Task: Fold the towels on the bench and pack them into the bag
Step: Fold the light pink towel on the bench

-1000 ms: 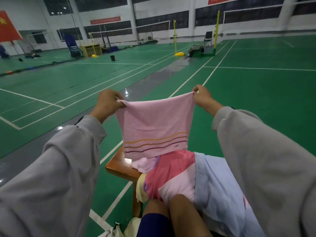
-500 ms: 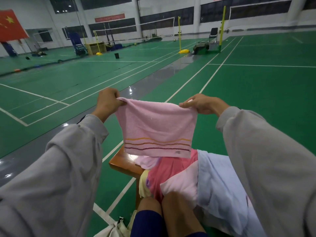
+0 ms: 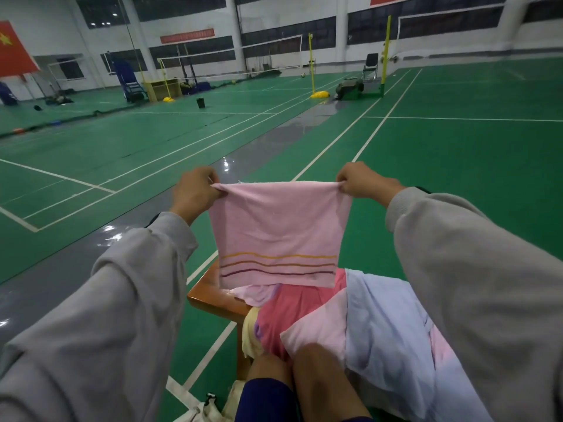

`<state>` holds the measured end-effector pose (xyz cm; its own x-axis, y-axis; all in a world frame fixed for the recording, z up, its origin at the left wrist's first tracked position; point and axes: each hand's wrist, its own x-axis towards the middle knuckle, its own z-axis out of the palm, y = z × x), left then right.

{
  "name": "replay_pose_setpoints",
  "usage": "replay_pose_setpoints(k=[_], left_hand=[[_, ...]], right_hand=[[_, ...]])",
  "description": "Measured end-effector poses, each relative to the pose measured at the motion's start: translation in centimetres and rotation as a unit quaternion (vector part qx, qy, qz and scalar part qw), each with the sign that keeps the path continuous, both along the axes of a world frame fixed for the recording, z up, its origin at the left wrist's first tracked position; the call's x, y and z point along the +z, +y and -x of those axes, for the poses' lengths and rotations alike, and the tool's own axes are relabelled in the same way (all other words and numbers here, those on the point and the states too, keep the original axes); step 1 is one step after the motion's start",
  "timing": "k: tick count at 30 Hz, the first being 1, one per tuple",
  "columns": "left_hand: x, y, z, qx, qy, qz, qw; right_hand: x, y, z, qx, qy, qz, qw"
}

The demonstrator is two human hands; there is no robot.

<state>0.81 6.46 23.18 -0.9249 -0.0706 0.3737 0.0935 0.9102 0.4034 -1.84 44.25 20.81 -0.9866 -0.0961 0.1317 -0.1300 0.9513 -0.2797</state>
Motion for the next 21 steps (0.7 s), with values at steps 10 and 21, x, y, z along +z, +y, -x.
replay_pose_setpoints(k=[10, 21], left_hand=[[-1.8, 2.0, 1.8, 0.001, -0.015, 0.022, 1.000], [-1.3, 4.4, 2.2, -0.063, 0.052, -0.117, 0.990]], right_hand=[[0.0, 0.5, 0.7, -0.107, 0.122, -0.018, 0.987], [2.5, 6.0, -1.9, -0.182, 0.201, 0.068, 0.960]])
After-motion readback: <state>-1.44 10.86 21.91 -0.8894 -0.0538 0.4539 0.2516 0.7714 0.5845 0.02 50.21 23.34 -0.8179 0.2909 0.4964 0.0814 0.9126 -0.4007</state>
